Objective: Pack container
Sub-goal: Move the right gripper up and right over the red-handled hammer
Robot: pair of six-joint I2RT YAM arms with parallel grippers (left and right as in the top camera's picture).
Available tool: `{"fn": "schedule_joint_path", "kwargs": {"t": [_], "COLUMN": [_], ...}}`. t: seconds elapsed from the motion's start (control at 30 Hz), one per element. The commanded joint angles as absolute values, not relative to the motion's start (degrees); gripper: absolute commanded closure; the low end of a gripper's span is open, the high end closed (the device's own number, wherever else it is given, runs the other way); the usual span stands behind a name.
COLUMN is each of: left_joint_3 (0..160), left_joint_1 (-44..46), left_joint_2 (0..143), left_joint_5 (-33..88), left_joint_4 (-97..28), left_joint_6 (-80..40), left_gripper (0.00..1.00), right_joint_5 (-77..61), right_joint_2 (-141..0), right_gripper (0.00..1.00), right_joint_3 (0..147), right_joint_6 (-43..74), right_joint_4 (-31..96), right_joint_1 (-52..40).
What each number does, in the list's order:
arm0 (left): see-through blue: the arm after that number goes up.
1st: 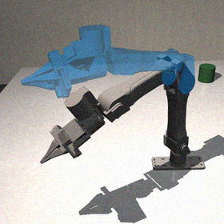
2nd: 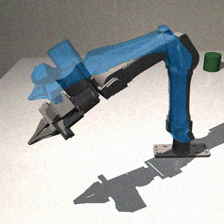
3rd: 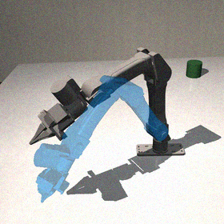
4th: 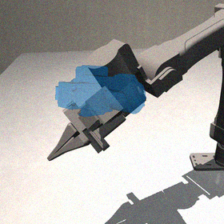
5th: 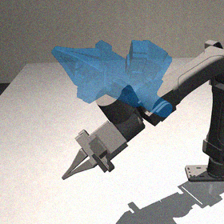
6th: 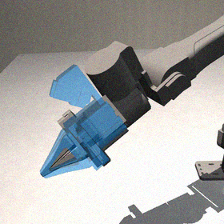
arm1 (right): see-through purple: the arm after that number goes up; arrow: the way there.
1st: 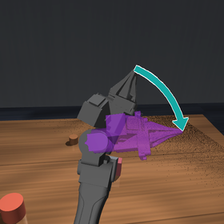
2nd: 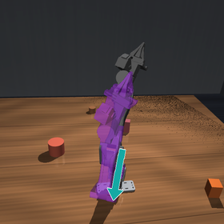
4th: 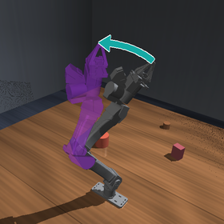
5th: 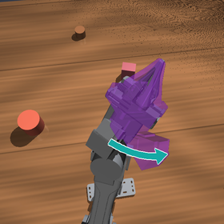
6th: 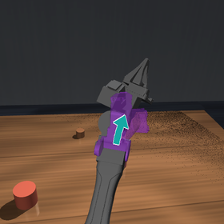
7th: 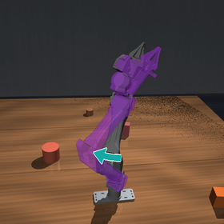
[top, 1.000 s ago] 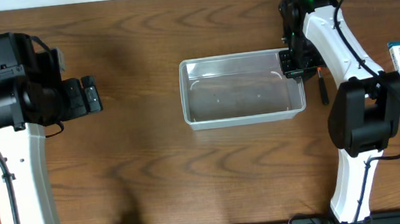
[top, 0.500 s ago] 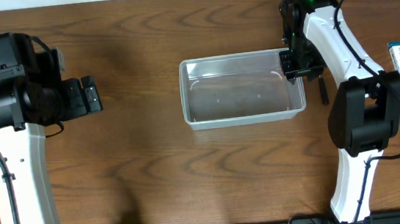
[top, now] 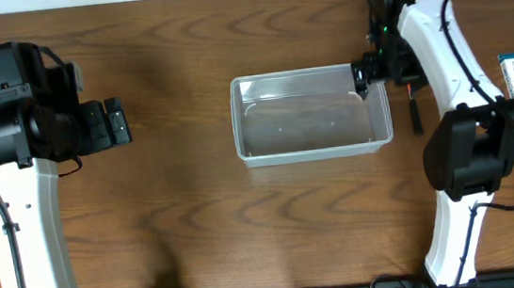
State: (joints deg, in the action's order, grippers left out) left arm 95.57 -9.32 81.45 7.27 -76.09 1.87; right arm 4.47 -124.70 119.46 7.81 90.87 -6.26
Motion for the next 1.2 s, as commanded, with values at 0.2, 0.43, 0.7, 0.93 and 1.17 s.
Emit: {"fn": "schedule_joint_path", "kwargs": {"t": [0.2, 0.43, 0.7, 0.93, 1.17], "left_joint_3": [96.6, 96.6, 96.6, 96.6, 96.6], "left_joint_1": [-9.58, -9.58, -9.58, -9.58, -9.58], "left_joint_2": [81.62, 81.62, 81.62, 81.62, 81.62], "left_joint_5": [6.81, 6.79, 6.79, 6.79, 6.79], "left_joint_4": [-76.03, -76.03, -75.99, -75.79, -75.88], "left_joint_6": [1.67, 1.67, 1.67, 1.67, 1.67], "left_gripper": [0.02, 0.02, 0.02, 0.02, 0.02], "right_joint_5": [4.54, 5.48, 3.55, 2.46, 0.6], "right_joint_2": [-123.63, -123.63, -123.68, -124.31, -127.46], "right_gripper": [0.01, 0.01, 0.01, 0.01, 0.01], "right_joint_3": [125.47, 125.47, 125.47, 125.45, 125.45], "right_joint_6": [-1.45, -5.76, -9.74, -9.93, -9.26], "right_joint_4": [94.0, 90.48, 82.59, 79.44, 79.55], "right_joint_1": [-0.25, 3.4, 5.72, 5.93, 6.74]}}
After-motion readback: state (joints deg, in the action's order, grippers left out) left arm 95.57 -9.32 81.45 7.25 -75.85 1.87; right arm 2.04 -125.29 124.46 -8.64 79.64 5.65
